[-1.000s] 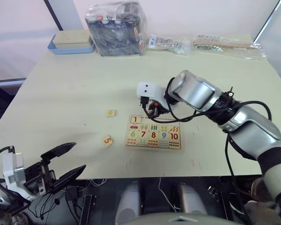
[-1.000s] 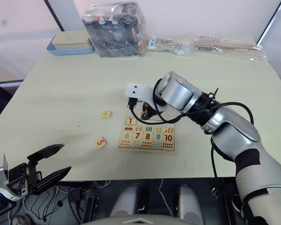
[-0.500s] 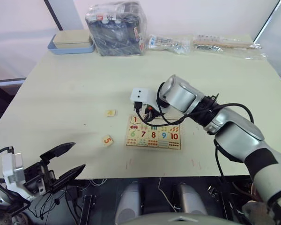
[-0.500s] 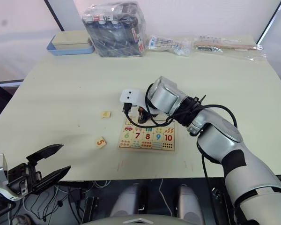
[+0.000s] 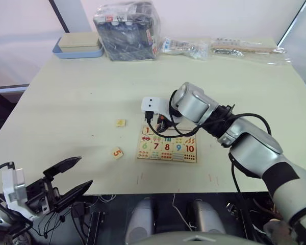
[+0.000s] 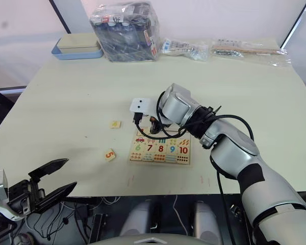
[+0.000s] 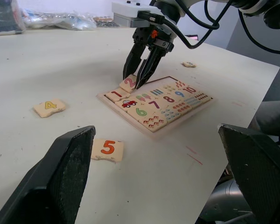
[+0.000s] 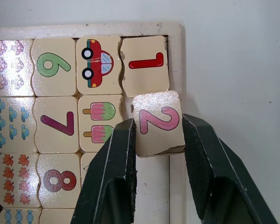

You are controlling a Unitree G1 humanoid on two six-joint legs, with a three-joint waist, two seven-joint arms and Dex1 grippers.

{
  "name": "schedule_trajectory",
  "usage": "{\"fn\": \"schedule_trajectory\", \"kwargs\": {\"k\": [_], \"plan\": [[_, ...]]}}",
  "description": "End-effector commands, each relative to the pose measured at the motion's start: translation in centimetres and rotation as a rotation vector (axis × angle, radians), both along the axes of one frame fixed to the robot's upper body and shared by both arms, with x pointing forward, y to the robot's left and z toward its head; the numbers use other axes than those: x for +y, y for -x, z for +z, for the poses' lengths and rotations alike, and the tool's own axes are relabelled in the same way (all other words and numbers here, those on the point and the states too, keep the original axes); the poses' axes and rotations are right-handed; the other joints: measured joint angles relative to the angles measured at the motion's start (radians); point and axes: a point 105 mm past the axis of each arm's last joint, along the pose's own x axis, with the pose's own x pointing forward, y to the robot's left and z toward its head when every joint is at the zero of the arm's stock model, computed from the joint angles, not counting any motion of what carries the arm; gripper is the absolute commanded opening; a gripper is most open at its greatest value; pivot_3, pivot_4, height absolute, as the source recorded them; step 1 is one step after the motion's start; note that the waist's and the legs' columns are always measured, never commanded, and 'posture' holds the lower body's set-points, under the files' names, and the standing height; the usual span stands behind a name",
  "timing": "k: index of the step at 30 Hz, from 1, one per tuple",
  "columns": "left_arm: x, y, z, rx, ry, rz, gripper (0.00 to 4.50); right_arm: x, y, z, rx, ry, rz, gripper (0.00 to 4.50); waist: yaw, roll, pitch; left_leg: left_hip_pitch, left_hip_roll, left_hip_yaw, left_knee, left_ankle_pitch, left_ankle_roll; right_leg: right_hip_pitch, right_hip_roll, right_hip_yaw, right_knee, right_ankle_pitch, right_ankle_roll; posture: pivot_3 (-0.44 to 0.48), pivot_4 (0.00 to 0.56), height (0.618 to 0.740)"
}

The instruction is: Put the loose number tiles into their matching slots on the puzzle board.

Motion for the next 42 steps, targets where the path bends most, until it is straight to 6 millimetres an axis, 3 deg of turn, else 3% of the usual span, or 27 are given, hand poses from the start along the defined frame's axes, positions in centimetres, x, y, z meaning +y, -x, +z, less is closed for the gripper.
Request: {"fn": "schedule_trajectory", "kwargs": {"k": [1, 40, 42], "plan": [[0.26, 0.38, 0.74, -0.039, -0.014, 0.012, 4.5, 0.39, 0.12, 0.66, -0.007, -0.029, 0.016, 0.88, 0.0, 0.0, 0.0, 0.0, 0.0, 0.0, 0.0, 0.0, 0.0, 0.0, 0.0, 0.0, 0.0, 0.0, 0.0, 0.0, 0.15, 0.74], [0.04, 0.32, 0.4, -0.04, -0.007, 0.011, 4.5, 0.62, 0.57, 0.33, 0.026, -0.046, 0.0, 0.88, -0.003, -0.001, 0.0, -0.002, 0.0, -0.005, 0.0, 0.001, -0.002, 0.001, 0.0, -0.005, 0.0, -0.001, -0.002, 0.0, 0.15, 0.74], [0.04, 0.34, 0.38, -0.04, -0.007, 0.012, 4.5, 0.65, 0.59, 0.36, 0.027, -0.049, 0.001, 1.9, -0.002, -0.001, 0.0, -0.002, 0.0, -0.005, 0.0, 0.001, -0.002, 0.001, 0.0, -0.005, 0.0, -0.001, -0.002, 0.0, 0.15, 0.74]]}}
